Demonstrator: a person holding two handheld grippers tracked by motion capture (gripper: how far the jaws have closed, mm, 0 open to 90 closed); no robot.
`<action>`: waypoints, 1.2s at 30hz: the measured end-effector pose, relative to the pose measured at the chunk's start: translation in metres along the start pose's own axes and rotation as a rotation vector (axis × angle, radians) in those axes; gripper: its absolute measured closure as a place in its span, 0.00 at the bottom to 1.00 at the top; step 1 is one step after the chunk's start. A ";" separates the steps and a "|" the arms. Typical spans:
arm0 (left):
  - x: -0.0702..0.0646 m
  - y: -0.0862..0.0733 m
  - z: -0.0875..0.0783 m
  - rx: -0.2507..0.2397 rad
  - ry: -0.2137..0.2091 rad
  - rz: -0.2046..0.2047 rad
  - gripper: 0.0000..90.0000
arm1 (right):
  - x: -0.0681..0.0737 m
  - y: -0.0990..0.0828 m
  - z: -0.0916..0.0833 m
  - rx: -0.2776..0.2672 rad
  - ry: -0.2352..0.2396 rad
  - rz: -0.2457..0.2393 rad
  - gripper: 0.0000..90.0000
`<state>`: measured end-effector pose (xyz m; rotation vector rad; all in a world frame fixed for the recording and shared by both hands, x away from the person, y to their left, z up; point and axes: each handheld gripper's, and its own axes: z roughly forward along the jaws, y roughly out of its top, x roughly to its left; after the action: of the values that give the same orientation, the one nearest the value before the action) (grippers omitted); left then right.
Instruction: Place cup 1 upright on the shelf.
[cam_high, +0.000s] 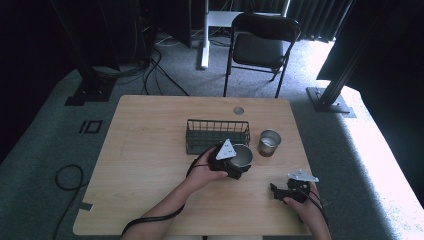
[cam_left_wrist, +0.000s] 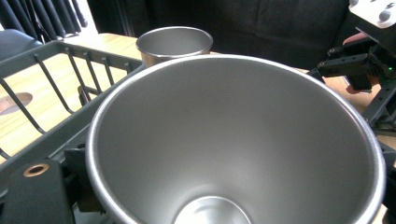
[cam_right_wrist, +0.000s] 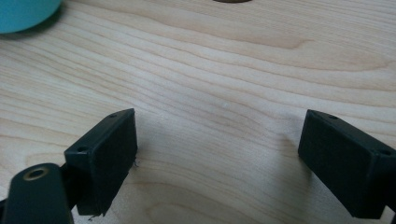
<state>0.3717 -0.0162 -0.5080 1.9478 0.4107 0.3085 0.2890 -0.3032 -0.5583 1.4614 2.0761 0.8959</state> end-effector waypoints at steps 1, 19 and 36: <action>0.000 0.001 -0.002 -0.005 0.001 0.000 0.15 | 0.000 0.000 0.000 0.000 0.000 0.000 0.13; 0.000 0.032 -0.025 -0.057 -0.018 0.002 0.15 | 0.000 0.000 0.000 0.000 0.000 0.000 0.13; 0.027 0.063 -0.056 -0.133 0.108 -0.036 0.15 | 0.000 0.000 0.000 -0.001 -0.001 0.002 0.13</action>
<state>0.3836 0.0180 -0.4272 1.7966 0.4834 0.4090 0.2891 -0.3031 -0.5582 1.4635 2.0740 0.8964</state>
